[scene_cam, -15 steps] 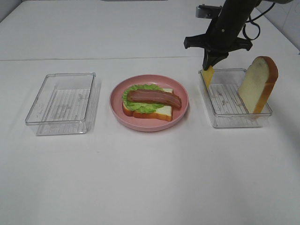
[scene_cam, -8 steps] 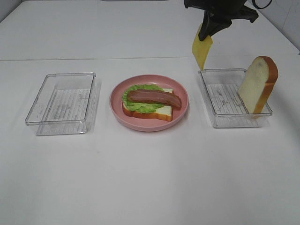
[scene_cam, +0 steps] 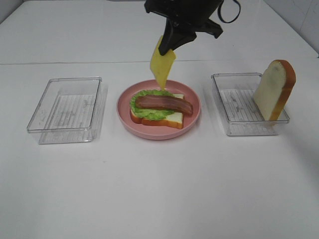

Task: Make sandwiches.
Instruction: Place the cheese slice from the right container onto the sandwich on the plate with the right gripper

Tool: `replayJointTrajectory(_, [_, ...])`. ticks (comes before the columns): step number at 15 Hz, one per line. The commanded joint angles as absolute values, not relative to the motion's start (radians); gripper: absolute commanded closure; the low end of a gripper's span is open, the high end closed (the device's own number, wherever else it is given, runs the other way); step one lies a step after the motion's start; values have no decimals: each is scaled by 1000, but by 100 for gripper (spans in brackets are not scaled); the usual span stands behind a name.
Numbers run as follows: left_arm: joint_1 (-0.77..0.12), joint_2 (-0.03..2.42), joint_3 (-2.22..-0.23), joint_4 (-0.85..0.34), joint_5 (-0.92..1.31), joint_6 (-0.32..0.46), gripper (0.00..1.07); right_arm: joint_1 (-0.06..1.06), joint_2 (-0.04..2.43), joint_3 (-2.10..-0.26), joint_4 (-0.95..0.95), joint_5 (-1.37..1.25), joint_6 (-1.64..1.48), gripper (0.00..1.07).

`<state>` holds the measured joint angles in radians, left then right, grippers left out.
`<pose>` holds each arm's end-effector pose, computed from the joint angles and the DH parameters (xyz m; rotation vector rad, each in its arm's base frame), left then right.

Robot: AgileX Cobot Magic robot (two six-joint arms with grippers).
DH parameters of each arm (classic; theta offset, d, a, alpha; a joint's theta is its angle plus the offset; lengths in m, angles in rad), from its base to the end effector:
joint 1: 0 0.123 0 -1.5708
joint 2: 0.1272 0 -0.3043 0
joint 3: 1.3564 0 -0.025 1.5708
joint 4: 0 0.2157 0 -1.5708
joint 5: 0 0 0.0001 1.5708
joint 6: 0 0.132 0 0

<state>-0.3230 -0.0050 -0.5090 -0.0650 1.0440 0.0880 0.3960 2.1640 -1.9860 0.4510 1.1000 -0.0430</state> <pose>-0.0206 -0.0009 0.2463 0.4149 1.9762 -0.2268 0.4118 0.2278 0.2461 -0.4266 2.7326 0.7030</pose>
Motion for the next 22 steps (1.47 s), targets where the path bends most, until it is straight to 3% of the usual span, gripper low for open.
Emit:
replayJointTrajectory(1, [-325,-26,-506,-77,1042,90,33,400,2180,-1960,553,1054,-77,107])
replayJointTrajectory(6, [-325,-26,-506,-77,1042,90,33,399,2326,-1959,790,1001,-167,107])
replayJointTrajectory(15, [-325,-26,-506,-77,1042,90,33,396,2365,-1961,515,945,-43,107])
replayJointTrajectory(20, [-325,-26,-506,-77,1042,90,33,396,2365,-1961,370,926,25,84])
replayJointTrajectory(22, [-325,-26,-506,-77,1042,90,33,396,2365,-1961,359,927,25,64])
